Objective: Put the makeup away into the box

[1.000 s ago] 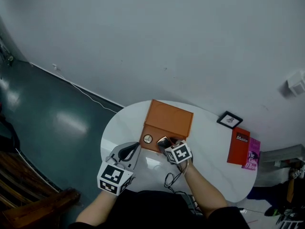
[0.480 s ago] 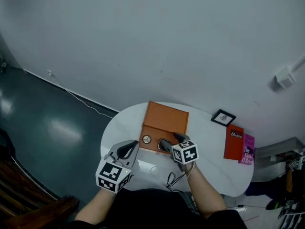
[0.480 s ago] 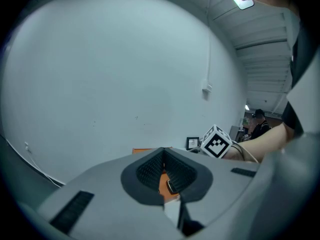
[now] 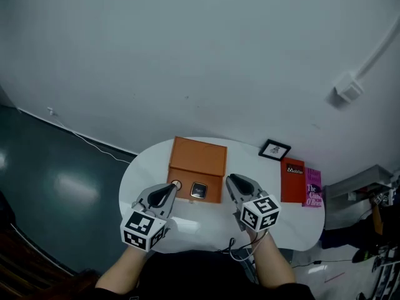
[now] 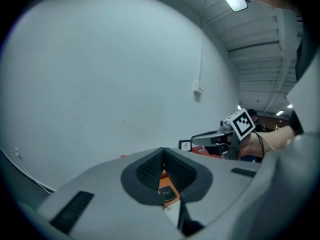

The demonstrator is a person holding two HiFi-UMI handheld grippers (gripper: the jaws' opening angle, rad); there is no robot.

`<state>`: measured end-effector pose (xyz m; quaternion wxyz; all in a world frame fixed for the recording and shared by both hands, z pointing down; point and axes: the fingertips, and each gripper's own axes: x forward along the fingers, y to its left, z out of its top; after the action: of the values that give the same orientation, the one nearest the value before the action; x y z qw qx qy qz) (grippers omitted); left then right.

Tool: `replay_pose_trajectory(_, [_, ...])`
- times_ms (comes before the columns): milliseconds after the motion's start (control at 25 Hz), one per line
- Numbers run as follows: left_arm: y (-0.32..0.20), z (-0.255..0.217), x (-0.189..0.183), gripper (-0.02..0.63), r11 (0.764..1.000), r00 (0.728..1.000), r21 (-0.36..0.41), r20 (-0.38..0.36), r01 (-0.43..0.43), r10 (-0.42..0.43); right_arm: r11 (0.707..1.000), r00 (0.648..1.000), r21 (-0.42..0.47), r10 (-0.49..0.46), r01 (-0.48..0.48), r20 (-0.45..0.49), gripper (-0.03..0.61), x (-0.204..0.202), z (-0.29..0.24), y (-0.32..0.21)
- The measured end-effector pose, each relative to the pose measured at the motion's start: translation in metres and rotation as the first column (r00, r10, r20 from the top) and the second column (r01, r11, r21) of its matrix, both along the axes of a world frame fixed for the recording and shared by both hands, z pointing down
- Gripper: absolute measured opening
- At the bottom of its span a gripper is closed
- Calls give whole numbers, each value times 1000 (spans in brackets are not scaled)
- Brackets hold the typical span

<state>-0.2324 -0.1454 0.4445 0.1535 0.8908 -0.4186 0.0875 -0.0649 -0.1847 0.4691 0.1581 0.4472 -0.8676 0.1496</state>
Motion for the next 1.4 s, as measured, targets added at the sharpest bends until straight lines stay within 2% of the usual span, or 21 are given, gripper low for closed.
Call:
replay_pose_trajectory(200, [6,-21,40,5,999,999,33,36,0,-1,996,993,45,-79,75,89,46,25,-39,27])
replay_pose_trajectory(280, [6,-40,62,5,999,999,48,35,-26,24,986,987,106,-136,127,90,44,40,-68,39])
replay_pose_trajectory(400, [-3,-88,101,5,990,998,135,60,-42,34,954,969,217,-231,208,86,40,71,-113,50])
replay_pose_trajectory(520, [-8,-128,134,5,981,1000,192,2,-3,3,920,940,296,-309,258,143,37,104,-150,58])
replay_pose_trajectory(600, [-11,-142,152,5,978,1000,209,-17,26,-23,902,926,345,-333,258,179,35,125,-169,58])
replay_pose_trajectory(800, [-11,-176,180,5,963,998,260,-4,68,-69,888,930,410,-309,207,199,35,167,-218,49])
replay_pose_trajectory(960, [-8,-217,193,5,939,998,339,-5,58,-60,848,945,507,-278,158,170,35,180,-272,47])
replay_pose_trajectory(1040, [-12,-229,194,5,926,998,372,-20,68,-65,833,941,550,-230,59,247,35,189,-299,40])
replay_pose_trajectory(1120, [-18,-228,197,5,925,998,374,-10,58,-59,821,929,569,-173,-47,327,35,198,-314,35])
replay_pose_trajectory(1200, [-22,-217,202,5,927,997,374,60,22,-47,828,922,554,-146,-83,357,34,196,-308,31])
replay_pose_trajectory(1280, [-21,-208,199,5,921,988,389,144,-5,-56,852,919,517,-143,-74,368,34,186,-291,30])
replay_pose_trajectory(1320, [-18,-205,196,5,920,985,392,161,-8,-60,863,921,501,-137,-70,364,34,180,-281,31])
replay_pose_trajectory(1400, [-11,-199,190,5,926,990,378,135,-6,-49,878,934,475,-115,-63,337,34,171,-260,34])
